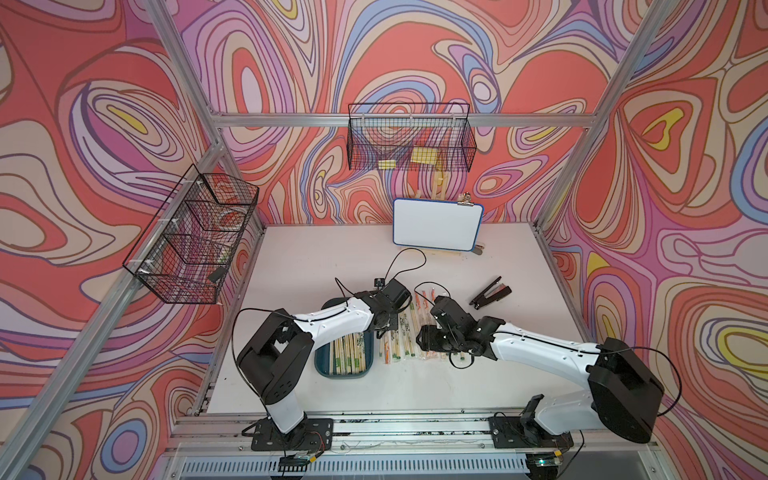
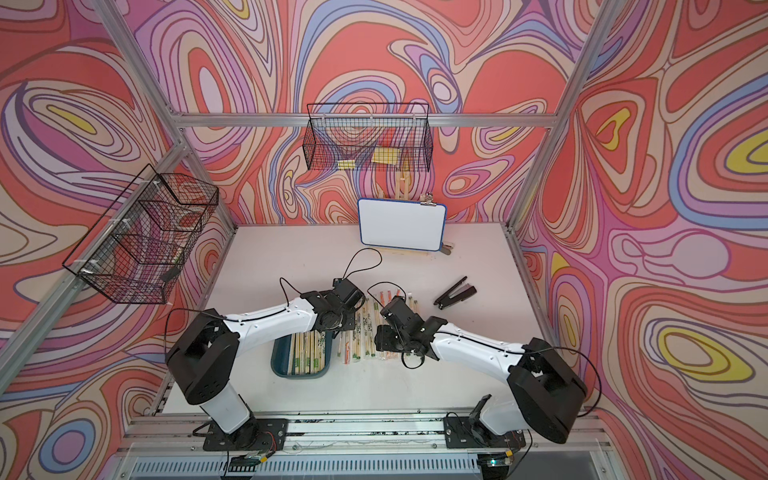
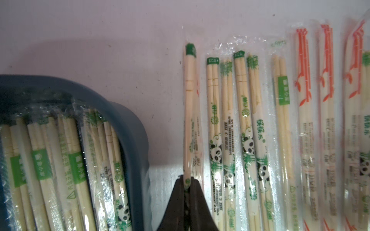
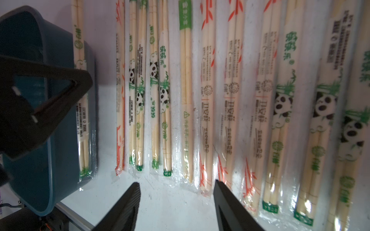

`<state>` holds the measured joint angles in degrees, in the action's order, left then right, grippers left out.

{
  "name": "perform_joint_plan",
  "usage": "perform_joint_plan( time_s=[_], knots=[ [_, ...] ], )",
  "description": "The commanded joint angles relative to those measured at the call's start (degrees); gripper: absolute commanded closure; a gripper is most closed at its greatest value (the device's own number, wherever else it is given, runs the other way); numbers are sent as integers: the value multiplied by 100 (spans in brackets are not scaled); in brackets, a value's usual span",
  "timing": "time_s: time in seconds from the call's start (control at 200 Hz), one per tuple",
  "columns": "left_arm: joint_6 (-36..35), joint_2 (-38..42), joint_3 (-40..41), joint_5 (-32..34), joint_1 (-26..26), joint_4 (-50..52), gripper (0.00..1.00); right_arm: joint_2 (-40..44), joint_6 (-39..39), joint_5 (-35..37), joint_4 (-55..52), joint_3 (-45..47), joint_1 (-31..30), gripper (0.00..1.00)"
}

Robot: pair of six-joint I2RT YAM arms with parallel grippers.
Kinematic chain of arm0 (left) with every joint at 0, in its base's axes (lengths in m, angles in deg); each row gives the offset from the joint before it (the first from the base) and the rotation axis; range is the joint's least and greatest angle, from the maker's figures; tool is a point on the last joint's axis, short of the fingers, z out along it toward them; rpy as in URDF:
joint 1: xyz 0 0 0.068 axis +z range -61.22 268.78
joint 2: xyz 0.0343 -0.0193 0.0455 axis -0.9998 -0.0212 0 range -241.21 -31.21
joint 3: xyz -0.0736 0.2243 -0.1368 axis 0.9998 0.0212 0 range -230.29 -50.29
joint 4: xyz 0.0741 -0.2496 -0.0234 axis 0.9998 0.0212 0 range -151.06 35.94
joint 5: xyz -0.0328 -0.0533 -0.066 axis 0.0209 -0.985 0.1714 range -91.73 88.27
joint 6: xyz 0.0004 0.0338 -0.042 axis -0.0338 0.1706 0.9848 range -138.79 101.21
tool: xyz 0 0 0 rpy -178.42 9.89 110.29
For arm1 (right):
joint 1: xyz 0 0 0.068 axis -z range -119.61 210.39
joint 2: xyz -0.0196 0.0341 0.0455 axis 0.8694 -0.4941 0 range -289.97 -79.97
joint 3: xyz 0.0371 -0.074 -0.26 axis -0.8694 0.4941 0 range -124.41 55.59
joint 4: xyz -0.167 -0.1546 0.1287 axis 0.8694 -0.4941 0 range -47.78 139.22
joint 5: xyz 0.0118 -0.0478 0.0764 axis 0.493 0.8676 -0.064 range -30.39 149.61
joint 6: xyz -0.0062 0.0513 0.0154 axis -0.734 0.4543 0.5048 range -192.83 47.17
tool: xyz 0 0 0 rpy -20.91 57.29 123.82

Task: Take the paired disposable chopsticks out of the storage box
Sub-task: Place the paired disposable chopsticks at the center of the board.

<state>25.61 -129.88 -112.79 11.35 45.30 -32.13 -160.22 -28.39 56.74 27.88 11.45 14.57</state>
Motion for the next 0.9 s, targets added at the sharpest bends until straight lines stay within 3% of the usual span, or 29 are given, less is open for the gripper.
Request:
perform_joint_plan(
  time_s=[0.0, 0.215, 0.431, 0.891],
  knots=[
    [-26, -179, 29, 157, -11, -53, 98, 47, -26, 40, -63, -77, 8, 36],
    [-54, -412, -86, 160, -11, -63, 94, 49, -25, 41, -96, -86, 3, 36],
    [-94, -469, -178, 155, -3, 6, 73, 53, -31, 39, -78, -67, 3, 36],
    [-221, 461, -198, 140, -2, 185, 52, 6, -2, -5, -69, -124, 3, 36]
  ],
)
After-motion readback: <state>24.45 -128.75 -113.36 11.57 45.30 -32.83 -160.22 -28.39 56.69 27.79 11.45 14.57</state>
